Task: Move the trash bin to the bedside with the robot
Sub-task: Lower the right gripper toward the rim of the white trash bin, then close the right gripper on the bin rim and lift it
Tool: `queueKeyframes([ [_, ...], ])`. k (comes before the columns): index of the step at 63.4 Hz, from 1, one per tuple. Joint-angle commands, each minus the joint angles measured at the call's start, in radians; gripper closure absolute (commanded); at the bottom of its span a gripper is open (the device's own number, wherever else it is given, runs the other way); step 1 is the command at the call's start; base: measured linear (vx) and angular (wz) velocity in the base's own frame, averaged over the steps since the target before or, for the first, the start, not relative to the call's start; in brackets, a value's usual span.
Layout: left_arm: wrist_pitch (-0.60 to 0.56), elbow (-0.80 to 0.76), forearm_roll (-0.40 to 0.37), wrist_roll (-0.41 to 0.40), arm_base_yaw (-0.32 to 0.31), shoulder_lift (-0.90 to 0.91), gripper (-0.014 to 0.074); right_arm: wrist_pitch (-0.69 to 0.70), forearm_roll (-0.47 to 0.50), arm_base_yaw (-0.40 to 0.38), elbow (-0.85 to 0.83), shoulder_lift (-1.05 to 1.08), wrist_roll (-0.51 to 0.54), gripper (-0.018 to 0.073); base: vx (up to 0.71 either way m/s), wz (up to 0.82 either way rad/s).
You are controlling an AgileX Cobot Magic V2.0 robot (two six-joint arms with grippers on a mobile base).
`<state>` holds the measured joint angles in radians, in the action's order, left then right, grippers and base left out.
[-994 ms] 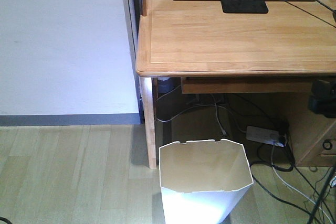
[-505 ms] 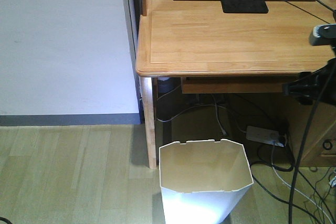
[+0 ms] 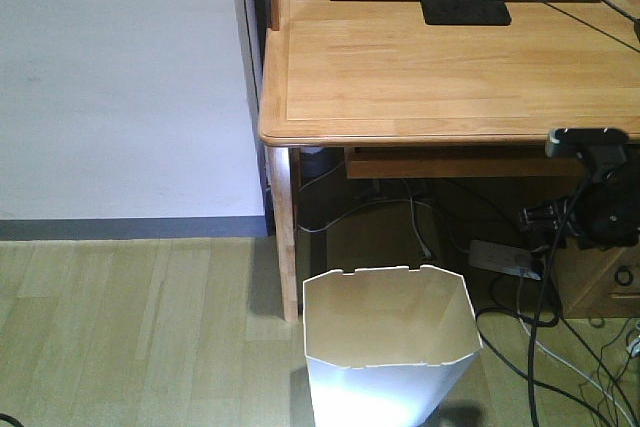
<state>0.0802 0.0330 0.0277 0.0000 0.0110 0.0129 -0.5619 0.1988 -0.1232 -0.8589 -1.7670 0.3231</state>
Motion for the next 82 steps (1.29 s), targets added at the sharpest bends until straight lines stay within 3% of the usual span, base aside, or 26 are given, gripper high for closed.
queueKeyframes([
  [1, -0.074, 0.012, -0.009, -0.014, -0.006, 0.015, 0.0603, 0.084, 0.042, -0.008, -0.035, -0.058, 0.054, 0.0103, 0.00, 0.00],
  [13, -0.074, 0.012, -0.009, -0.014, -0.006, 0.015, 0.0603, 0.212, 0.102, -0.005, -0.058, -0.229, 0.138, 0.0083, 0.00, 0.00],
  [36, -0.074, 0.012, -0.009, -0.014, -0.006, 0.015, 0.0603, 0.287, 0.129, -0.005, -0.257, -0.580, 0.206, 0.0017, 0.00, 0.00],
  [49, -0.074, 0.012, -0.009, -0.014, -0.006, 0.015, 0.0603, 0.277, 0.124, 0.009, -0.400, -0.758, 0.214, 0.0017, 0.00, 0.00],
  [60, -0.074, 0.012, -0.009, -0.014, -0.006, 0.015, 0.0603, 0.268, 0.122, 0.075, -0.521, -0.885, 0.245, 0.0017, 0.00, 0.00],
  [82, -0.074, 0.012, -0.009, -0.014, -0.006, 0.015, 0.0603, 0.116, 0.123, 0.010, -0.794, -1.126, 0.212, 0.0019, 0.00, 0.00],
])
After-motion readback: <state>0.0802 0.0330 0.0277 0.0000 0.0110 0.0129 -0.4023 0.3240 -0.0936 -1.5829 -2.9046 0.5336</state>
